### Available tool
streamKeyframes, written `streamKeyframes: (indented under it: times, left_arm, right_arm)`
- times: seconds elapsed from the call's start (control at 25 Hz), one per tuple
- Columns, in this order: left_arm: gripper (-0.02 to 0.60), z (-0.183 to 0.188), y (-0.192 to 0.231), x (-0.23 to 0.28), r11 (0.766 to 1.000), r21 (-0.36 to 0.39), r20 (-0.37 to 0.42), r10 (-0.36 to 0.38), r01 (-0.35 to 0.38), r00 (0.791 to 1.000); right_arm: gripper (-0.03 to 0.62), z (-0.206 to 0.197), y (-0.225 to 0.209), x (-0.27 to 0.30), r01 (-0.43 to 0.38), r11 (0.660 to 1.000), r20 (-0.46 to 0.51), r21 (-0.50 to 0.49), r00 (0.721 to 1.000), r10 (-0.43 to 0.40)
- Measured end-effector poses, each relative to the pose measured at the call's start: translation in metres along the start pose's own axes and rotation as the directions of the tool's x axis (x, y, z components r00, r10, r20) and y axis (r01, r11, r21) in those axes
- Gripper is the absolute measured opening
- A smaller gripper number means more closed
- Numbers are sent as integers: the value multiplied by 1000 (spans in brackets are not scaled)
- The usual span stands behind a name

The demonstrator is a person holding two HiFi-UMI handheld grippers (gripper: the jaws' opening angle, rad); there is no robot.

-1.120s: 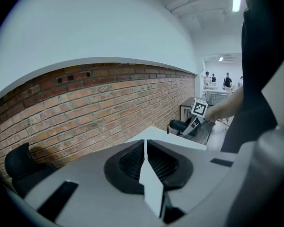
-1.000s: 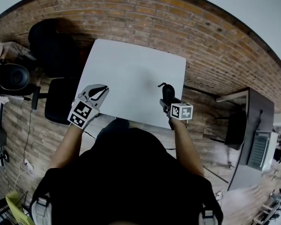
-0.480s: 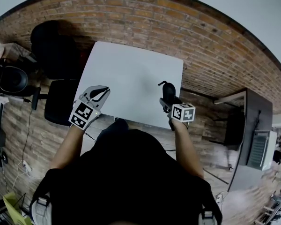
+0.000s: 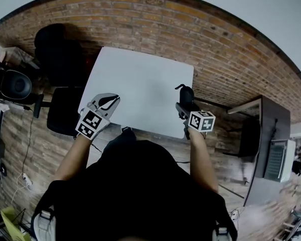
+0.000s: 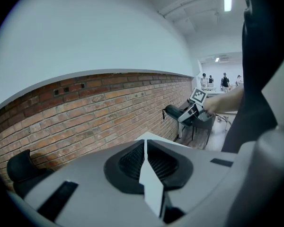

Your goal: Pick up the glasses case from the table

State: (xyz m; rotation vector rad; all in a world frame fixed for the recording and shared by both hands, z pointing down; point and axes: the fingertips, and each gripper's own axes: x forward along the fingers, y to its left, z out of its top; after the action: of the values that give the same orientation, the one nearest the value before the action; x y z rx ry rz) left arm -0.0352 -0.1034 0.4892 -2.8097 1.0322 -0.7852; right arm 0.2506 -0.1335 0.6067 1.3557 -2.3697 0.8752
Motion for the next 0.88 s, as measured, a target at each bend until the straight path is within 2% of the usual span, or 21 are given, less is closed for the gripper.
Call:
streamKeyframes:
  times: [0.4, 0.88]
  left_arm:
    - [25, 2, -18, -8, 1000, 2, 12, 8, -8, 1000]
    - [25, 0, -36, -20, 1000, 7, 18, 11, -11, 1000]
  right_arm:
    - [331, 24, 7, -33, 2, 999, 68, -42, 998, 1]
    - [331, 34, 26, -62, -25, 998, 135, -57, 990, 33]
